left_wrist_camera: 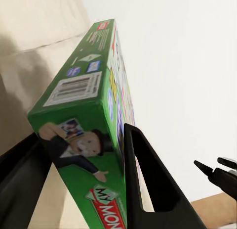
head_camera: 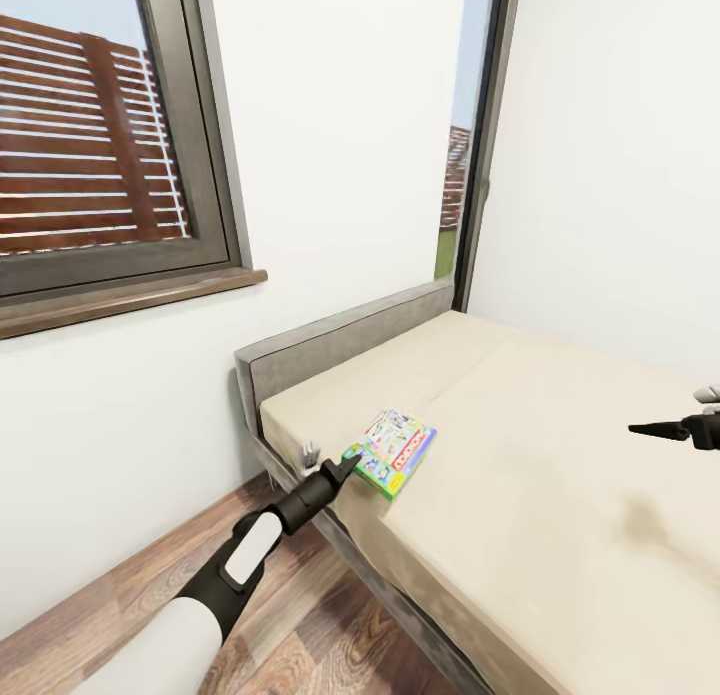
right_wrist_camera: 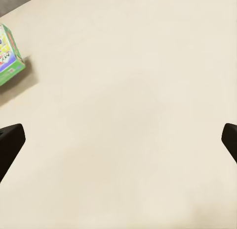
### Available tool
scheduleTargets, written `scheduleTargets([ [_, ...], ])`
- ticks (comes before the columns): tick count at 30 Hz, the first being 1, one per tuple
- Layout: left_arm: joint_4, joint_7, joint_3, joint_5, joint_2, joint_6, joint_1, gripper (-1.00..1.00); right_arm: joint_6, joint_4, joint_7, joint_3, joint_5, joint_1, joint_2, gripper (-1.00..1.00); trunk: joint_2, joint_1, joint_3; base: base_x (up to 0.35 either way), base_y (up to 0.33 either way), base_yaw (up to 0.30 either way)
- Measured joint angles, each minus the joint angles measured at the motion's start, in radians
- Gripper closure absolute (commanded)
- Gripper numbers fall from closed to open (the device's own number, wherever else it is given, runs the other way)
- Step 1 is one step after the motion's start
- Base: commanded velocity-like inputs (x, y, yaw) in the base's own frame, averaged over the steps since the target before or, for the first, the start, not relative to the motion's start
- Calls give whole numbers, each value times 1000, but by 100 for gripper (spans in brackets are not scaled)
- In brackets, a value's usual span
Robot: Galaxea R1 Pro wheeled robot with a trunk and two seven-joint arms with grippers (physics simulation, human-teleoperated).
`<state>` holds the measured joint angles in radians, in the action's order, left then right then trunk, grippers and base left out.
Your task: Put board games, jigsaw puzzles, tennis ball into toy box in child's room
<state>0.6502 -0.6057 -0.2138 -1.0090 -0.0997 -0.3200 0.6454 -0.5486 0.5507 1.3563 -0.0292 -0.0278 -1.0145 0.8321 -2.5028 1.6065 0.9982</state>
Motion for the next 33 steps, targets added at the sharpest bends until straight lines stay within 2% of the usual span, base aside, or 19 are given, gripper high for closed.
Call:
scheduleTargets([
  [6,19,-17,-17,-3,0,-8,-1,100,2,0,0,1,0,3,0,-100,0,0,0,0,0,0],
  [9,56,-12,-52,1,2,-12,-8,100,3,0,-1,1,0,3,1,-100,0,0,0,0,0,0],
  [10,94,-4,-102,1,6,-20,-18,100,5,-1,-2,1,0,3,3,-100,0,0,0,0,0,0],
  [11,119,3,-133,6,10,-22,-24,100,8,-2,-3,1,0,3,4,-100,0,0,0,0,0,0],
  [12,237,103,-222,-11,30,-47,-60,100,55,-8,-5,2,-1,3,9,-100,0,0,0,0,0,0],
  [13,276,161,-285,7,35,-62,-73,100,79,-10,-5,3,-1,3,11,-100,0,0,0,0,0,0],
  [14,294,185,-275,-7,37,-72,-78,100,89,-11,-5,3,-2,3,13,-100,0,0,0,0,0,0],
  [16,321,226,-288,-6,36,-91,-93,100,102,-13,-5,9,-2,3,18,-100,0,0,0,0,0,0],
  [17,340,263,-294,-9,34,-104,-106,100,111,-13,-6,27,-2,2,23,-100,0,0,0,0,0,0],
  [19,360,306,-294,-41,31,-117,-114,100,117,-13,-7,59,-2,2,26,-100,0,0,0,0,0,0],
  [20,380,330,-297,-39,30,-120,-118,100,119,-14,-7,77,-2,2,27,-100,0,0,0,0,0,0],
  [21,410,373,-302,-46,27,-125,-123,100,122,-14,-8,111,-1,3,29,-100,0,0,0,0,0,0],
  [25,473,452,-307,-72,27,-127,-149,100,124,-6,-8,164,0,11,32,-100,0,0,0,0,0,0],
  [27,532,469,-307,-55,33,-123,-188,100,124,-3,-8,176,0,16,31,-100,0,-1,-8,0,0,0],
  [28,593,477,-306,-57,37,-121,-218,100,126,-1,-8,180,1,18,26,-100,0,-1,-11,0,0,0],
  [33,633,467,-305,-51,44,-118,-251,100,119,0,-8,181,3,21,14,-100,2,-4,-31,0,0,-5],
])
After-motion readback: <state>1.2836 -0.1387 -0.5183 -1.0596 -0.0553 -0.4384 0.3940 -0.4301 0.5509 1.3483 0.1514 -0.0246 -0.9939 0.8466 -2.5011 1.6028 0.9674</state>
